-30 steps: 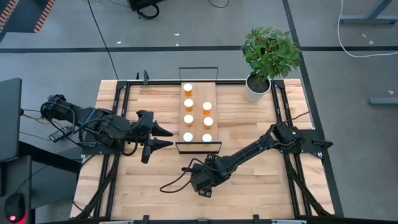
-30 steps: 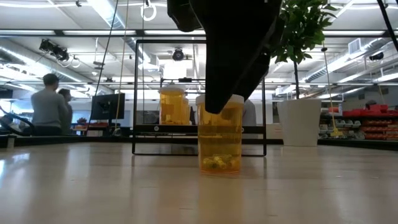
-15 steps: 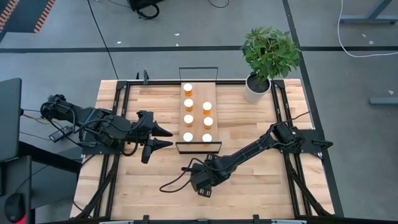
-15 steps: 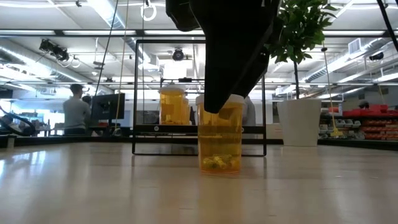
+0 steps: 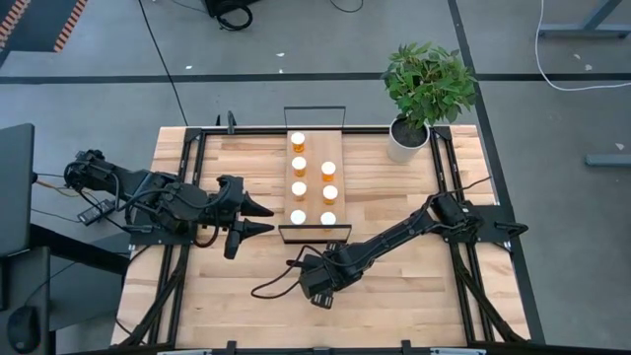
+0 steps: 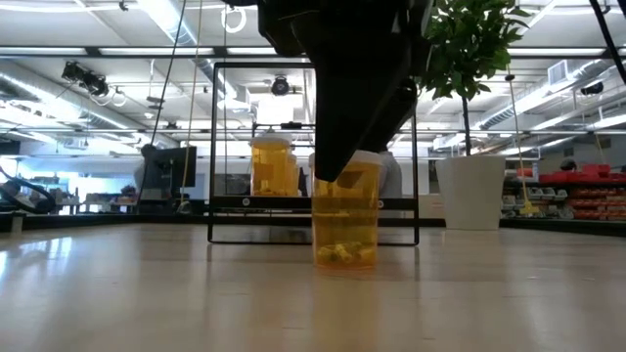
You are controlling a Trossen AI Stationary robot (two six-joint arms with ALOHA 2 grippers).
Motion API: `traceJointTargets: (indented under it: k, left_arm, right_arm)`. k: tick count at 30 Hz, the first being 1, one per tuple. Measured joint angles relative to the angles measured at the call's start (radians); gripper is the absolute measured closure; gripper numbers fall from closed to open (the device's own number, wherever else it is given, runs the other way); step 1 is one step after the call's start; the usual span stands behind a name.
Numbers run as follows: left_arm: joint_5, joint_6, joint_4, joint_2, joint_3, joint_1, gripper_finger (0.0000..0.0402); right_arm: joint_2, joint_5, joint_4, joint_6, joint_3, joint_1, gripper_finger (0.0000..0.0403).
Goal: Pick and place medicine bottles onto shelf by color
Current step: Put the orange pill bottle on the shelf aligned with the other orange pill bottles
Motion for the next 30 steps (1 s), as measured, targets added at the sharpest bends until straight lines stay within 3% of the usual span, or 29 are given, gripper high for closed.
traceJointTargets:
  k: [8, 15, 21, 30]
  left_arm:
    - [0.000, -0.001, -0.006, 0.000, 0.000, 0.000, 0.0230]
    - [0.000, -0.001, -0.013, 0.000, 0.000, 0.000, 0.0229]
    - [0.000, -0.001, -0.014, 0.000, 0.000, 0.000, 0.0230]
    - [0.000, -0.001, -0.014, 0.000, 0.000, 0.000, 0.0231]
  right_arm:
    - [0.000, -0.021, 0.000, 0.000, 0.000, 0.000, 0.0171]
    - [0.000, -0.102, -0.062, 0.030, 0.037, 0.000, 0.0172]
    - [0.000, -0.151, -0.161, 0.038, 0.141, 0.000, 0.0171]
    - [-0.002, -0.142, -0.353, 0.038, 0.392, -0.007, 0.0171]
